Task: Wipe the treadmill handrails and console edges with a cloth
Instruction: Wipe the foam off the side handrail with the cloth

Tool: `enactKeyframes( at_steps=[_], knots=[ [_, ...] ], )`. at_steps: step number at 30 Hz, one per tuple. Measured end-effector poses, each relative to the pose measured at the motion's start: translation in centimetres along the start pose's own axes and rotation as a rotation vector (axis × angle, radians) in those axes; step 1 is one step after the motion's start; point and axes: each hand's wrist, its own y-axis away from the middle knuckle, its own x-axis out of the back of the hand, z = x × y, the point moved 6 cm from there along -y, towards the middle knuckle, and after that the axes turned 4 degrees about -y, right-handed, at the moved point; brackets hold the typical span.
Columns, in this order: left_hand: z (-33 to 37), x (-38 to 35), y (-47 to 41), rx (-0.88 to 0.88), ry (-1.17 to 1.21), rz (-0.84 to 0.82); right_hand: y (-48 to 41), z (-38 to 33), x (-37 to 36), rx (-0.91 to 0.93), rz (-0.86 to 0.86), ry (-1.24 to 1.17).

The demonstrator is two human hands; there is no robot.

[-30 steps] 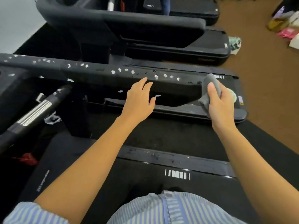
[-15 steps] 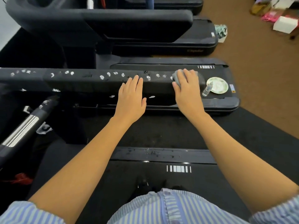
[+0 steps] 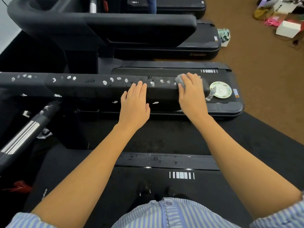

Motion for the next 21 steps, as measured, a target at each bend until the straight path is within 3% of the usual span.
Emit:
enactKeyframes(
  at_steps=[4, 11, 17, 21],
  knots=[
    [0.1, 0.0, -0.1, 0.012, -0.012, -0.005, 1.1, -1.7, -0.5, 0.159, -0.032, 0.02],
    [0.1, 0.0, -0.1, 0.013, -0.003, -0.005, -0.4, 1.7, 0.7, -0.1, 0.005, -0.076],
    [0.1, 0.1, 0.0, 0.007, 0.002, 0.014, -0.4, -3.4, -1.9, 0.189, -0.091, 0.004],
    [0.1, 0.0, 0.0, 0.003, 0.007, 0.014, 0.2, -2.5, -1.0, 0.196, -0.127, -0.031]
  ],
)
